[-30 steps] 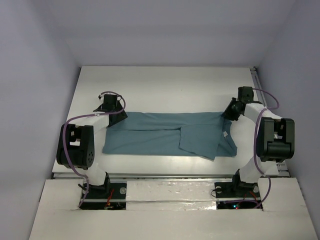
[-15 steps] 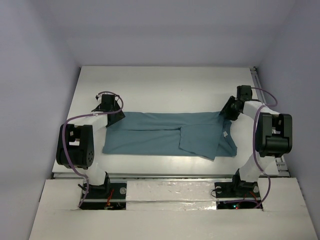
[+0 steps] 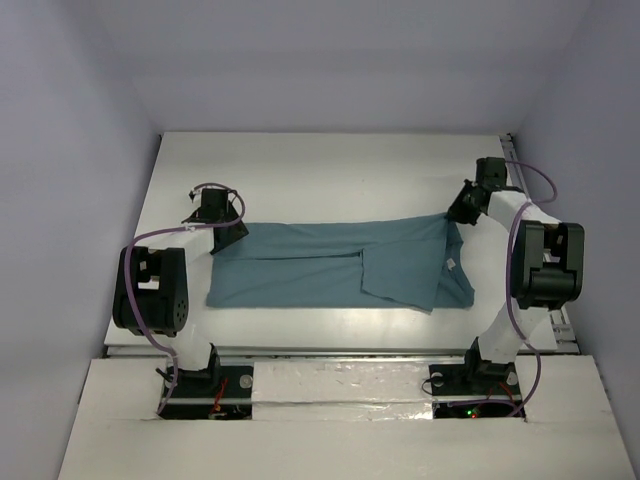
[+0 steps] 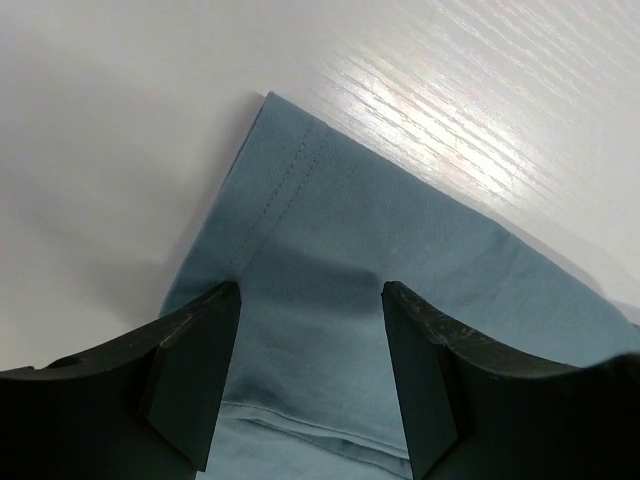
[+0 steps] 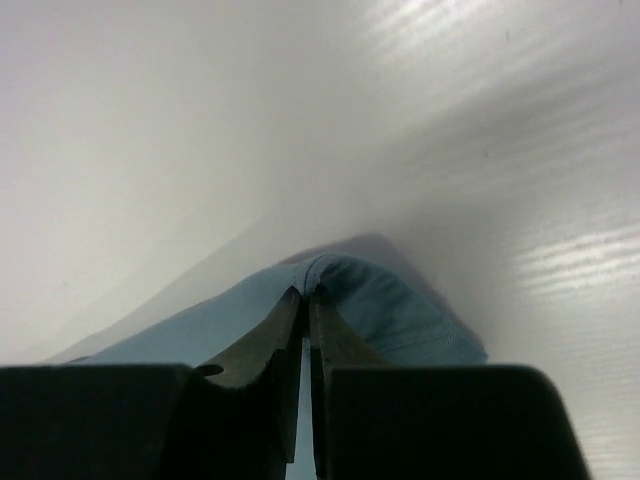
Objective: Fold and stack the t-shirts
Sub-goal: Fold the other side of the tshirt into a rectangle
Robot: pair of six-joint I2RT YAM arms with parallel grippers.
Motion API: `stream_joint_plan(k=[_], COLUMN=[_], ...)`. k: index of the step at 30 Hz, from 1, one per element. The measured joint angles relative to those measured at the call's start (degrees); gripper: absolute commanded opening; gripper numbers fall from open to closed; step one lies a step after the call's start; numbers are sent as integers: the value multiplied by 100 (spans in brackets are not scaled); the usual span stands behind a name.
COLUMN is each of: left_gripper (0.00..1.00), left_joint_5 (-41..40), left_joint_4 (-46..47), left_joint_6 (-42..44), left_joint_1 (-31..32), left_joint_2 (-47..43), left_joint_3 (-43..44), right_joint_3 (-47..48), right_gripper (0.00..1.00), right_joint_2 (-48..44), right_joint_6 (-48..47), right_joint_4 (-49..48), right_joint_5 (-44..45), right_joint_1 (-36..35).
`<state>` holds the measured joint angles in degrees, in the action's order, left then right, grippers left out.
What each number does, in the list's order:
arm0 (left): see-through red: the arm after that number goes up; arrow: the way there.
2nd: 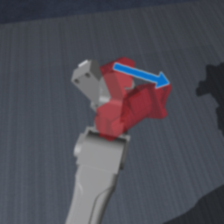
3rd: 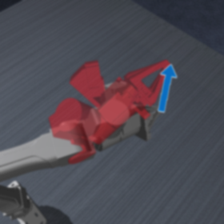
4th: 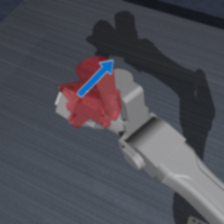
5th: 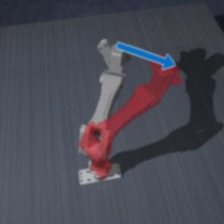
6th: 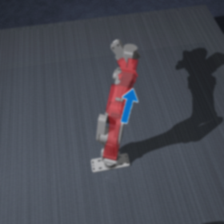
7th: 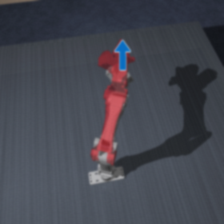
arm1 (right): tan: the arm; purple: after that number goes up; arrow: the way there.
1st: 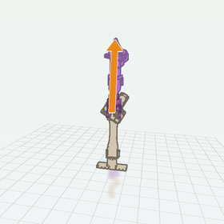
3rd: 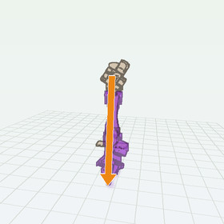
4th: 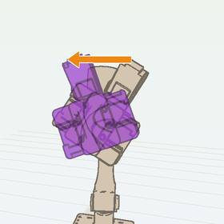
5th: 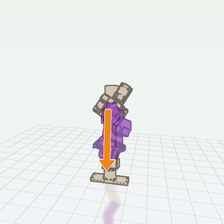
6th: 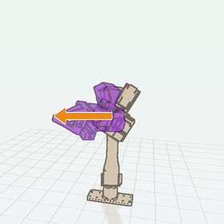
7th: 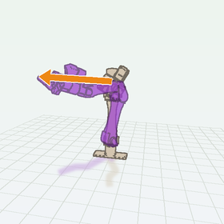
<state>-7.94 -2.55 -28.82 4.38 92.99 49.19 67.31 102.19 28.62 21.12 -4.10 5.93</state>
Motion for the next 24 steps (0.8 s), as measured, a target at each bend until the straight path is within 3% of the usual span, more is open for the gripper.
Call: stream_joint_plan(k=[3,6,7,10,13,15,16,19,24], left_gripper=[58,58,58,60,66,70,71,71,67], left_joint_5=[-11,-11,-13,-31,-9,26,42,42,-68], left_joint_4=[2,4,2,0,-7,-109,-197,-503,-560], left_joint_6=[0,0,0,-2,-9,9,33,101,208], left_joint_1=[0,0,-2,-2,0,-7,-13,-39,151], left_joint_2=[0,0,0,0,-17,-94,-166,-570,-1165], left_joint_3=[0,0,0,0,4,4,4,28,363], right_joint_3=[291,481,498,496,514,531,527,297,-715], right_gripper=[9,24,38,59,61,54,36,0,0], right_joint_2=[127,299,354,472,463,369,280,-396,-1893], right_joint_6=[-37,-61,-79,-129,-144,-142,-140,-70,278], right_joint_4=[7,28,26,59,162,247,302,289,17], right_joint_5=[24,66,122,315,420,409,356,151,-221], right_joint_1=[0,-2,-2,11,44,48,46,-39,-1045])
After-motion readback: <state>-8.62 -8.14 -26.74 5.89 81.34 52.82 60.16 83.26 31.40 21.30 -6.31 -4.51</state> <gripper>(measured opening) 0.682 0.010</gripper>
